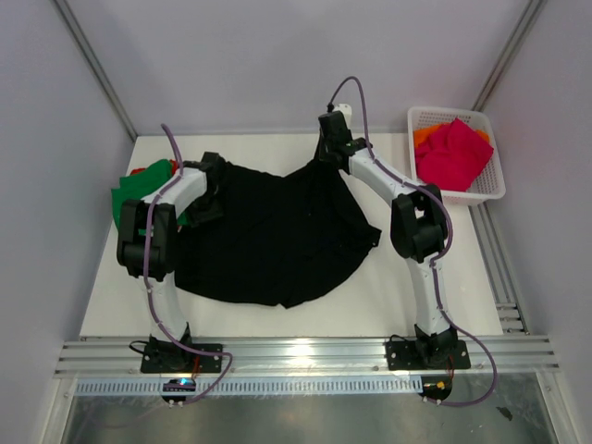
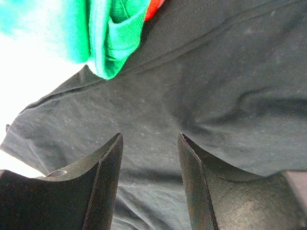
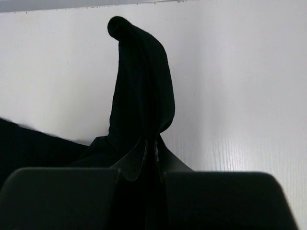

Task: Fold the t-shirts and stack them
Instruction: Flatten out the tshirt

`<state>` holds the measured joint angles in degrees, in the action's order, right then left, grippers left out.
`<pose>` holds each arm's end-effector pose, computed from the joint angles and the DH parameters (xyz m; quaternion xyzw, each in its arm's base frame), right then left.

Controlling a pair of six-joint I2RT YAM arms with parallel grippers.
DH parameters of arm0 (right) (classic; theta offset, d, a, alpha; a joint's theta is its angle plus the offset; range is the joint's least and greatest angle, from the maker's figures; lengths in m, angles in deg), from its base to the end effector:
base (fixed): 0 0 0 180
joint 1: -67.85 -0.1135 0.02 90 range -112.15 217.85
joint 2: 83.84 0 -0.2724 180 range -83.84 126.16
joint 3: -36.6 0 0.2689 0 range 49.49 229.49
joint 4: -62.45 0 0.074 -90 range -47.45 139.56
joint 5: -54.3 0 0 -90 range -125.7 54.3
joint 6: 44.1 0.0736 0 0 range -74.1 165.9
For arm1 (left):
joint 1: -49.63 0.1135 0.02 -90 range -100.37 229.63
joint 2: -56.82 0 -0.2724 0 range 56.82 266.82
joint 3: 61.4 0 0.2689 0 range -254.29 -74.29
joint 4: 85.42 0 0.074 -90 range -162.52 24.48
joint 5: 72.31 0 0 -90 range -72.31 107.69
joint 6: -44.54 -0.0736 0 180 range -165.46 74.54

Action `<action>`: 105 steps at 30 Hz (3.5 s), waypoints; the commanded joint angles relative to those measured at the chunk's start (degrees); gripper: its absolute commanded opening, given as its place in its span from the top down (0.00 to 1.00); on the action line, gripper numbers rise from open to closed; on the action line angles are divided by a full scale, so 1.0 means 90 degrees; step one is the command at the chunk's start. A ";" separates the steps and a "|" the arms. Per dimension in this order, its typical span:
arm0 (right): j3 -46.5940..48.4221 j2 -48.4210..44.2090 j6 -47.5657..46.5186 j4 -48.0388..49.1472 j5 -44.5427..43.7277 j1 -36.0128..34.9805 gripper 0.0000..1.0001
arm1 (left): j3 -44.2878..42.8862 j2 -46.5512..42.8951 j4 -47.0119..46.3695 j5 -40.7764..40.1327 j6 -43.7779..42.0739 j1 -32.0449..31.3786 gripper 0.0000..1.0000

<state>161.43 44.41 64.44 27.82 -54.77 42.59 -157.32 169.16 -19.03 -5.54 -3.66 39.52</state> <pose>0.5259 0.2215 0.2229 0.0205 0.8893 0.0229 0.4563 0.3981 -0.0415 0.1489 -0.2791 0.9370 0.1538 0.1432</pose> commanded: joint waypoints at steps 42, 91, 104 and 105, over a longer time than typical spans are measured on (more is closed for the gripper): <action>-0.3616 -0.3545 0.0995 0.0317 0.1532 -0.0016 0.00 | 0.0573 -0.0353 -0.0319 0.0412 0.0394 -0.0019 0.48; -0.5749 -0.3342 0.3086 -0.0651 0.1259 -0.2184 0.05 | 0.0504 -0.0509 -0.0289 0.0432 0.0473 -0.0293 0.48; -0.5797 -0.3019 0.3096 -0.0436 0.1718 -0.2194 0.97 | 0.0514 -0.0567 -0.0231 0.0276 0.0375 -0.0293 0.48; -0.5817 -0.3029 0.3105 -0.0436 0.1709 -0.2184 0.97 | 0.0533 -0.0567 -0.0231 0.0276 0.0375 -0.0293 0.48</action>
<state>108.87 16.19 91.76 22.75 -41.13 23.34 -152.20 166.69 -20.82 -1.84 -0.47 36.90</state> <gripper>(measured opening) 0.057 0.516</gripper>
